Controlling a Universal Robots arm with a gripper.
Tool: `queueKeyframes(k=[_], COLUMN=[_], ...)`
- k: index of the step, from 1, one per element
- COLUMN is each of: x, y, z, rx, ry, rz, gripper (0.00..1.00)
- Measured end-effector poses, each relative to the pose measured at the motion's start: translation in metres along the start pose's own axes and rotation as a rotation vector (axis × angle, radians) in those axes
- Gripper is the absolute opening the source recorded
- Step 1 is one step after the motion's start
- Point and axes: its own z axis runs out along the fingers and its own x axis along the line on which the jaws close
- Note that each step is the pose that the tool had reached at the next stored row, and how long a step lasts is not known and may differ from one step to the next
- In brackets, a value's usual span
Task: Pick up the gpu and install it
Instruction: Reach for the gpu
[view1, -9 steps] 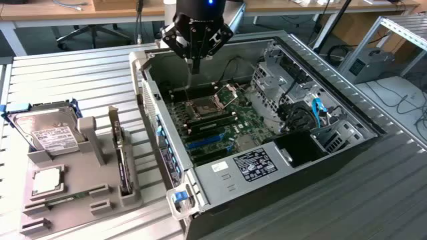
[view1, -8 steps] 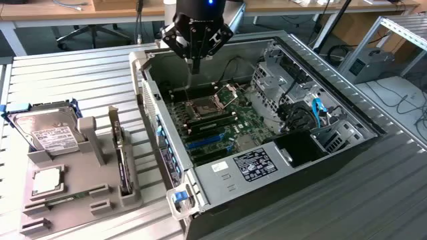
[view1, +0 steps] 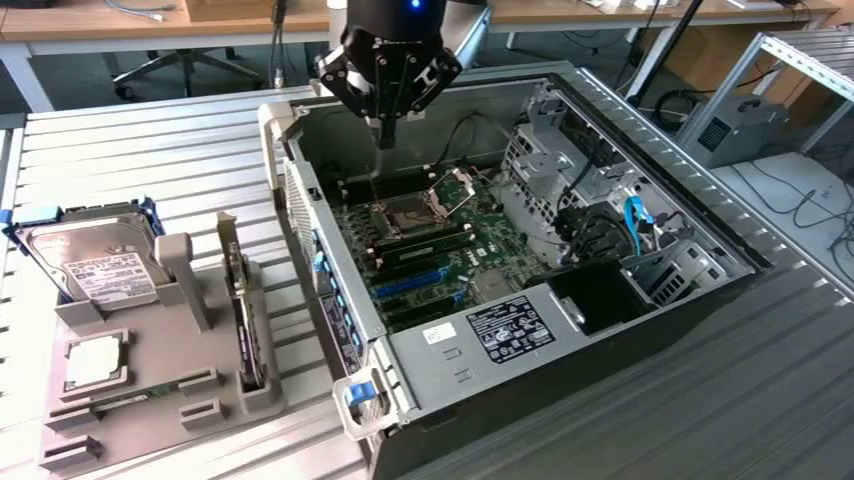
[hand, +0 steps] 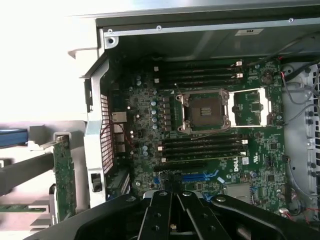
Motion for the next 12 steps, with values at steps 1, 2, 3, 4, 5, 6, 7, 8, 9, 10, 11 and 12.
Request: queueKeyframes(k=[1, 2, 3, 4, 5, 6, 7, 8, 9, 10, 11, 12], x=[0.0005, 0.0009, 0.0014, 0.0018, 0.0023, 0.0026, 0.0029, 0.0033, 0.0035, 0.0039, 0.0041, 0.0046], y=[0.0000, -0.0001, -0.0001, -0.0001, -0.0001, -0.0002, -0.0002, -0.0002, -0.0003, -0.0003, -0.0003, -0.0003], z=[0.0000, 0.0000, 0.0000, 0.0000, -0.0001, -0.0001, -0.0001, -0.0001, -0.0001, -0.0001, -0.0001, -0.0001], rx=[0.0000, 0.0000, 0.0000, 0.0000, 0.0000, 0.0000, 0.0000, 0.0000, 0.0000, 0.0000, 0.0000, 0.0000], ry=[0.0000, 0.0000, 0.0000, 0.0000, 0.0000, 0.0000, 0.0000, 0.0000, 0.0000, 0.0000, 0.0000, 0.0000], rz=[0.000, 0.000, 0.000, 0.000, 0.000, 0.000, 0.000, 0.000, 0.000, 0.000, 0.000, 0.000], gripper=[0.11, 0.11, 0.11, 0.11, 0.11, 0.11, 0.11, 0.11, 0.11, 0.11, 0.11, 0.11])
